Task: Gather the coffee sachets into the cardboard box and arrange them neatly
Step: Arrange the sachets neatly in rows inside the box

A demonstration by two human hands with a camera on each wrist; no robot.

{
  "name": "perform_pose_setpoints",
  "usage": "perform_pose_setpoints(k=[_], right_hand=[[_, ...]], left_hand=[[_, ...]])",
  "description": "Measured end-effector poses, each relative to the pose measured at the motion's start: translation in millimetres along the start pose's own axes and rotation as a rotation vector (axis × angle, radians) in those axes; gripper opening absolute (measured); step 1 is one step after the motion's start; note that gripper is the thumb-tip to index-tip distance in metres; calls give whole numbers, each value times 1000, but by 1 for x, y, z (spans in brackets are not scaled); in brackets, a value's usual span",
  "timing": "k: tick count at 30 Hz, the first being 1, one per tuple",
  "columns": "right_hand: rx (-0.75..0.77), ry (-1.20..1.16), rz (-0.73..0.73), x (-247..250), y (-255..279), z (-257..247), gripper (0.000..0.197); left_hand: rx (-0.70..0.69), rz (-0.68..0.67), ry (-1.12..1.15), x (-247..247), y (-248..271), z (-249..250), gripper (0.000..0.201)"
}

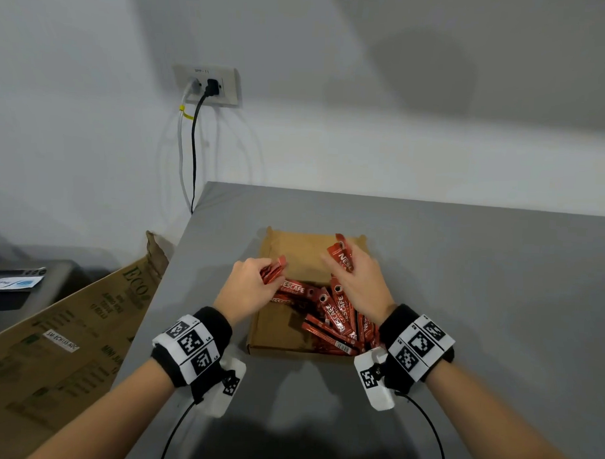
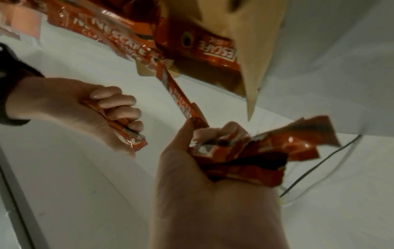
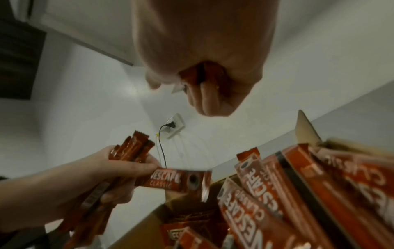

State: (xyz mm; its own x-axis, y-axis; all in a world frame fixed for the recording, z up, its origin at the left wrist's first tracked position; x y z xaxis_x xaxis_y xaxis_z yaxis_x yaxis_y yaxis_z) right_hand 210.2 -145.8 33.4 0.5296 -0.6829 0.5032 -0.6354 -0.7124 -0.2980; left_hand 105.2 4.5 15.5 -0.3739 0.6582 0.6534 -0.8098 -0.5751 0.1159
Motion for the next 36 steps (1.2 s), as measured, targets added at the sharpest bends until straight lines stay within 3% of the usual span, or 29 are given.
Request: perform_pose_setpoints(k=[5, 9, 12, 18, 21, 26, 31, 36], right_hand=[[-54, 112, -166, -12, -3, 13, 13], [0, 306, -413, -32, -7, 6, 15], [48, 465, -496, -42, -12, 1, 22], [45, 592, -571, -55, -18, 3, 24], [31, 569, -591, -61, -21, 4, 18], [69, 648, -559, -60, -30, -1, 15], [-14, 611, -495, -53, -34, 10, 13], [-1, 580, -549, -52, -34, 9, 17]], left_hand=[[-8, 76, -243, 8, -1, -11, 22], [-4, 59, -427, -2, -1, -11, 23], [-74, 60, -531, -13, 2, -7, 23], [-2, 62, -286, -6, 1, -20, 26], [4, 57, -166, -1, 2, -22, 15], [-168, 265, -285, 10, 9, -12, 12], [-230, -101, -542, -19, 13, -12, 25], [-361, -183, -724, -40, 17, -5, 17]])
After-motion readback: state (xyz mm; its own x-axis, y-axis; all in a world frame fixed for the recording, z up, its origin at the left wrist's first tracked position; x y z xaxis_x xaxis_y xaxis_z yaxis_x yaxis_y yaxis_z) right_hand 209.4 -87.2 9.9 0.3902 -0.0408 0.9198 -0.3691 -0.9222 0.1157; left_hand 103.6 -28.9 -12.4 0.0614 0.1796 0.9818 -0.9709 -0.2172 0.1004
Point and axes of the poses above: each hand's wrist, its own y-axis away from the middle knuckle, its own x-axis out of the back of the hand, z = x × y, the point moved 6 cm from there along -y, towards the middle knuckle, and after that the axes turned 12 degrees about x, right-handed, at the moved point
